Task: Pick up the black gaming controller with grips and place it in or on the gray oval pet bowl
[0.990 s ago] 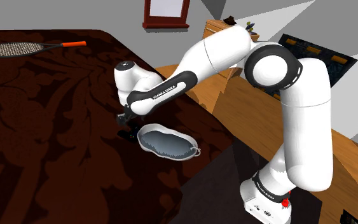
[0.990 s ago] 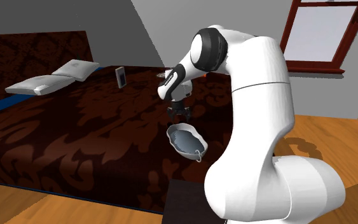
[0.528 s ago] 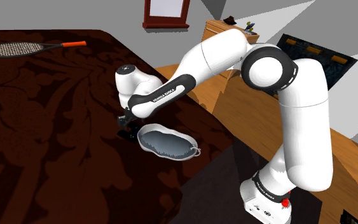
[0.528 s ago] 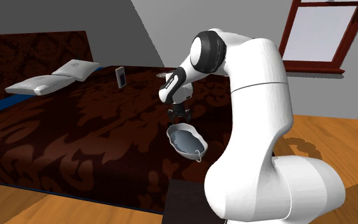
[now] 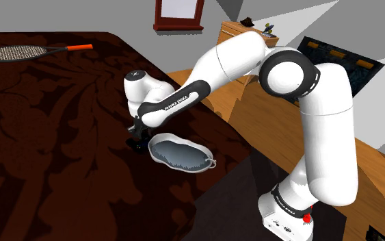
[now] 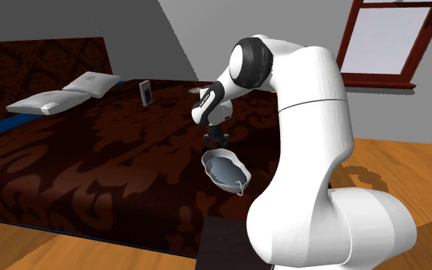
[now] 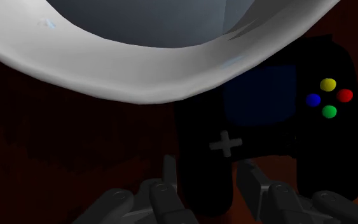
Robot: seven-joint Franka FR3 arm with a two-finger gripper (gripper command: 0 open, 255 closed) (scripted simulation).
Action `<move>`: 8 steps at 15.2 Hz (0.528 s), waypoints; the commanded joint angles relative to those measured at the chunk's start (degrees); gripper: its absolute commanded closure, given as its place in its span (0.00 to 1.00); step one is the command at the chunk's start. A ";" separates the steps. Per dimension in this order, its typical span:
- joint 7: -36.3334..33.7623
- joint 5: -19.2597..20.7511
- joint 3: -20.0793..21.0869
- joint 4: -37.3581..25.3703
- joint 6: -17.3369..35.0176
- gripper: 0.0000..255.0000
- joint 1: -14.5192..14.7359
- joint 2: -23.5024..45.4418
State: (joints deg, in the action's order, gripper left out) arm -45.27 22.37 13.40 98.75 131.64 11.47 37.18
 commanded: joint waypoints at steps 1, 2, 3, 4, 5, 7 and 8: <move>0.01 -0.01 0.00 0.03 -0.03 1.00 0.00 0.04; 0.02 -0.01 0.00 0.04 -0.03 1.00 -0.01 0.03; 0.01 -0.01 0.00 0.06 -0.02 1.00 -0.01 0.01; 0.00 -0.01 0.00 0.06 -0.02 1.00 0.00 0.02; 0.02 -0.02 0.01 -0.01 -0.07 1.00 0.01 0.03; 0.37 -0.41 0.29 0.06 -1.02 1.00 -0.17 -1.03; 0.55 -0.61 0.43 0.06 -1.51 1.00 -0.26 -1.53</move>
State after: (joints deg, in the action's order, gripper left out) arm -44.82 21.94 13.69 98.65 130.53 11.27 36.21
